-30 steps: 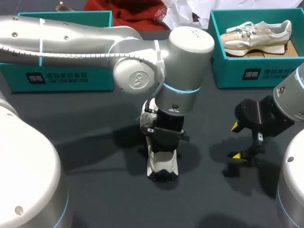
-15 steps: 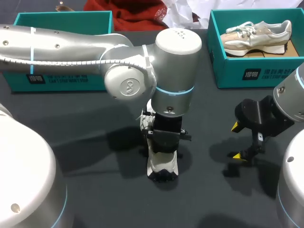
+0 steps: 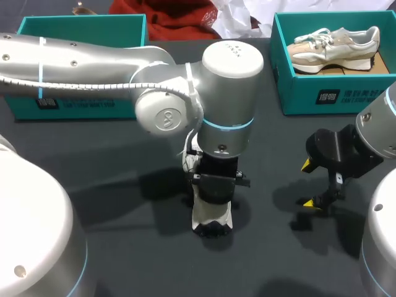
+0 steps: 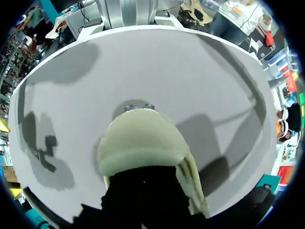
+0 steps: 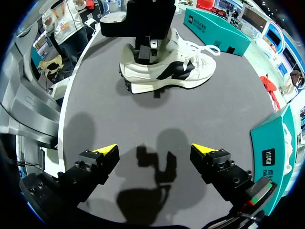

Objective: Take the shoe out of the shoebox, open the shoe tongue, remove and reinsert the insole, then place the shoe into the shoebox

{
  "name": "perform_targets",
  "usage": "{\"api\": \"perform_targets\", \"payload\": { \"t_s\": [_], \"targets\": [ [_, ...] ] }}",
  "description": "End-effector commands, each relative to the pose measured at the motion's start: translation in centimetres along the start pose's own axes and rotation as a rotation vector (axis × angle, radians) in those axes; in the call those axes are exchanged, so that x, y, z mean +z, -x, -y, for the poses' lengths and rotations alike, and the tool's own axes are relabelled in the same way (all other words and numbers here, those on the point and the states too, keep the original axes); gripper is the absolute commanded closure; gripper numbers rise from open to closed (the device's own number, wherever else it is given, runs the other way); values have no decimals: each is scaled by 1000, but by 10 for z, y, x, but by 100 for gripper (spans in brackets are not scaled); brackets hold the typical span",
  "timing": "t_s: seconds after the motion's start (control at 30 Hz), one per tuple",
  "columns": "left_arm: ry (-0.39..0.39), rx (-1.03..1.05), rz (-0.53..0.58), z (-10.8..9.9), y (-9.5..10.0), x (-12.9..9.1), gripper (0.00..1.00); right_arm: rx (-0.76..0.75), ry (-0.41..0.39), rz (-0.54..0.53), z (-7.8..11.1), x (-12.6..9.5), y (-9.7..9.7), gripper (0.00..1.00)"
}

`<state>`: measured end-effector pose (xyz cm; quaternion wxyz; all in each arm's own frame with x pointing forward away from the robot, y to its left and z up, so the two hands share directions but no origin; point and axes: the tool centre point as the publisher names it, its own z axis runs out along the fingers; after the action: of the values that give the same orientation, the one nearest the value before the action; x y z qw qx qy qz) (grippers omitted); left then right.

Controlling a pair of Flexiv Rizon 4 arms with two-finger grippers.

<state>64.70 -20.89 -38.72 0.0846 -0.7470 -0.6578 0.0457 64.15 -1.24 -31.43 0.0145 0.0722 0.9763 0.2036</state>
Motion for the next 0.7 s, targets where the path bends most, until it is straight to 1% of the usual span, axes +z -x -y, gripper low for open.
{"api": "perform_targets", "payload": {
  "t_s": [0.03,0.1,0.2,0.3,0.4,0.5,0.7],
  "targets": [
    [1,-13,-14,-6,4,12,100,0,-1,4,0,0,-2,0],
    [1,-20,-14,-7,0,12,100,0,-1,4,0,0,-2,0],
    [13,-25,2,-4,-7,3,100,0,-1,4,0,0,-2,0],
    [67,-21,42,4,-16,-18,100,0,-1,4,0,0,-2,0],
    [115,-25,83,6,-22,-38,100,0,-1,4,0,0,-2,0],
    [161,-28,95,4,-24,-52,100,0,-1,4,0,0,-2,0],
    [225,-53,83,-8,-20,-61,100,0,-1,4,0,0,-2,0]
  ]
}}
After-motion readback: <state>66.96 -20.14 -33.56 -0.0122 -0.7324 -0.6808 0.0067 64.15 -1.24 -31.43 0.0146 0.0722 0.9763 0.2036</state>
